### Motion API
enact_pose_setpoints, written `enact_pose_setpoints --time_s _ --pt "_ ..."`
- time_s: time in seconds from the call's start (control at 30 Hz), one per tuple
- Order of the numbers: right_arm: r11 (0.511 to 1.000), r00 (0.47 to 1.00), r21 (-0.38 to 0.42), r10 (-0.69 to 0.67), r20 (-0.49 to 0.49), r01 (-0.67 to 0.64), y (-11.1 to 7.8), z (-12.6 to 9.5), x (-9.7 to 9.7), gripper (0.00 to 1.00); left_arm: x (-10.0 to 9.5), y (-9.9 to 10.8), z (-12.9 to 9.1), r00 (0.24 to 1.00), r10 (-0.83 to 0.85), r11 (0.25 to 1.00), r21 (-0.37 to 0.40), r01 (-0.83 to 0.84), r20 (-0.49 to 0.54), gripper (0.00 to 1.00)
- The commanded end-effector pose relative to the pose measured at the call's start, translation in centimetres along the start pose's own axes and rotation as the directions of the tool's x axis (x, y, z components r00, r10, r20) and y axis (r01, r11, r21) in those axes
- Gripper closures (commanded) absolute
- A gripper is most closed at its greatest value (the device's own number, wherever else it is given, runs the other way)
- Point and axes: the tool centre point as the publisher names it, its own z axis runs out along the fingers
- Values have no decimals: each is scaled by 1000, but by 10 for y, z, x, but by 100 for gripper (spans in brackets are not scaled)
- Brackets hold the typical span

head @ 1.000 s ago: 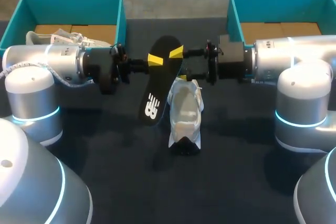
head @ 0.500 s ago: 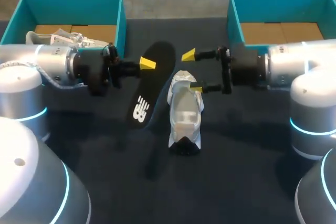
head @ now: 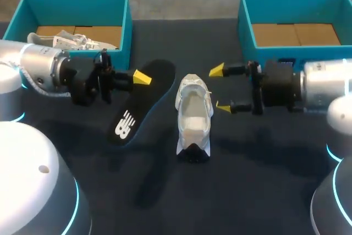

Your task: Take the shoe out of the shoebox, open the shoe tongue, remove and reinsert the insole, then place the shoe into the shoebox

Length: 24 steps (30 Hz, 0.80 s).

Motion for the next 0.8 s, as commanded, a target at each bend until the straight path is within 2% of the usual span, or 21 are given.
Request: enact_pose_setpoints --time_s 0.03,0.2,0.5,0.8 --pt "999 1000 -45 13 -2 -13 -25 -16 -12 0 2 -12 -1 999 -32 999 2 32 11 100" --pt "998 999 -54 37 -11 -37 -45 -17 -27 0 9 -26 0 985 -160 987 33 159 63 100" --pt "996 997 -53 71 -11 -72 -81 -15 -54 0 24 -46 5 947 -319 947 55 317 28 100" --pt "995 996 -53 82 -23 -83 -105 -12 -71 0 38 -56 12 844 -532 847 59 529 64 100"
